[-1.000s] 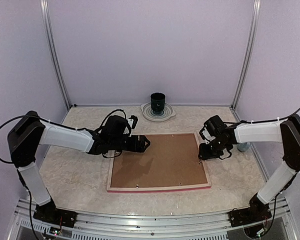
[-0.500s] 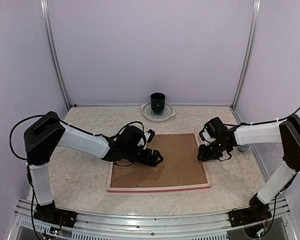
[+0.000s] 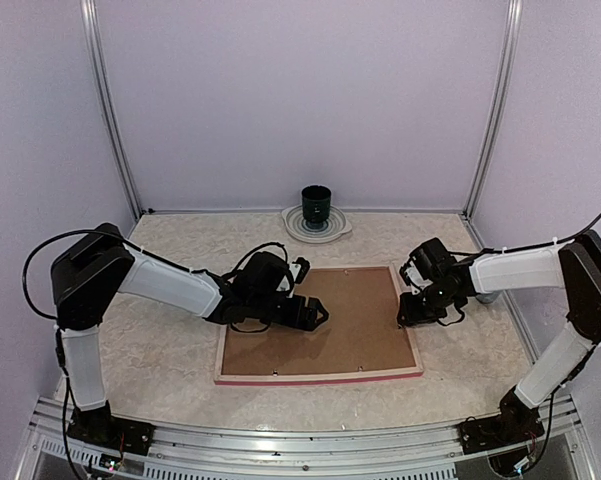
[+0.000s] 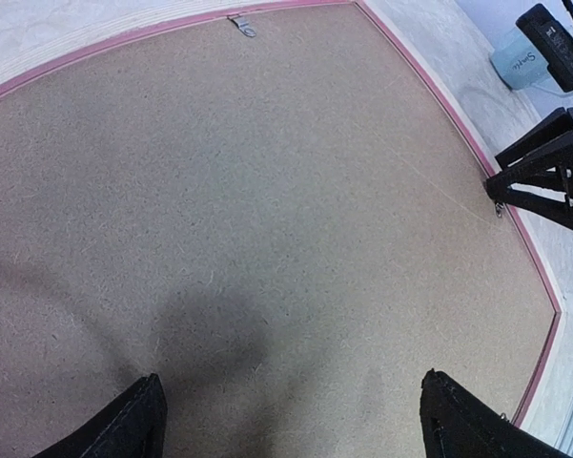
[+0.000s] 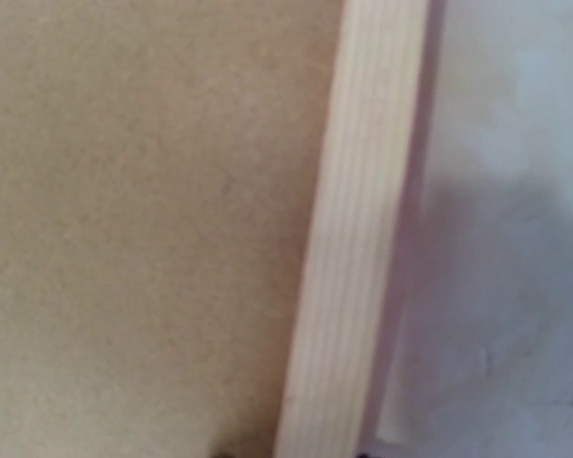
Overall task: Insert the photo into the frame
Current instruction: Press the fastener onto the backboard.
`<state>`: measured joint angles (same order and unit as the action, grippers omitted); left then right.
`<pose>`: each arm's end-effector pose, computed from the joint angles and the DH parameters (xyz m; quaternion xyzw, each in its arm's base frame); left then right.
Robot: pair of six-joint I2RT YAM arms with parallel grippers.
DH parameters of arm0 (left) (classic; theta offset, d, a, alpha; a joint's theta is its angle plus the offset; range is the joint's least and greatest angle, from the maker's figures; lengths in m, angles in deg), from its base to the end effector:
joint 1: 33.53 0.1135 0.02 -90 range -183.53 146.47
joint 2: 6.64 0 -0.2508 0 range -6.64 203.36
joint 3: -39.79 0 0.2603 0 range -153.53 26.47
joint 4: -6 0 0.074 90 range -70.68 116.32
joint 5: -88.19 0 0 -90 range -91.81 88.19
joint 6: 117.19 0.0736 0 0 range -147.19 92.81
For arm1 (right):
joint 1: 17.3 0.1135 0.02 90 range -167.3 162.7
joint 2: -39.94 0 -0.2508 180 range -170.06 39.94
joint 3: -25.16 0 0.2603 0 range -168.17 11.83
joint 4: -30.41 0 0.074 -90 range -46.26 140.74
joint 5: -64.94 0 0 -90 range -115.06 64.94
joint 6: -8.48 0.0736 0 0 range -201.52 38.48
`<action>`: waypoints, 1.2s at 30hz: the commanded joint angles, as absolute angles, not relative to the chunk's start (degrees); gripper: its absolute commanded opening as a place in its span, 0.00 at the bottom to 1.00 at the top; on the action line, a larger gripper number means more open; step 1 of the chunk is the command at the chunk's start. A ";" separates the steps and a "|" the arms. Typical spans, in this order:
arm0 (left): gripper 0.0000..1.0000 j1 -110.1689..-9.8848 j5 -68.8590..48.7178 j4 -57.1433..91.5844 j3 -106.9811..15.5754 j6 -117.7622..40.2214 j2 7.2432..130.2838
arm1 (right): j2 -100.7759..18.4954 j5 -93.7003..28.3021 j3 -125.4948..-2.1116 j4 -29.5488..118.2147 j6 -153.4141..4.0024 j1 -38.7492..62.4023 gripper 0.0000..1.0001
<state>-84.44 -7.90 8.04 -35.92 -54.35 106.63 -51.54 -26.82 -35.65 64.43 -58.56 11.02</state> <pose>0.2706 -0.3455 0.0914 0.2081 0.8796 -0.3051 0.3000 0.2749 0.1507 0.0980 -0.0490 0.9744 0.1083 0.1910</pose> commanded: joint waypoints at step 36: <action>0.90 -83.18 -4.77 10.36 -34.88 -58.70 108.80 | -50.99 -27.43 -36.33 71.90 -63.50 12.49 0.29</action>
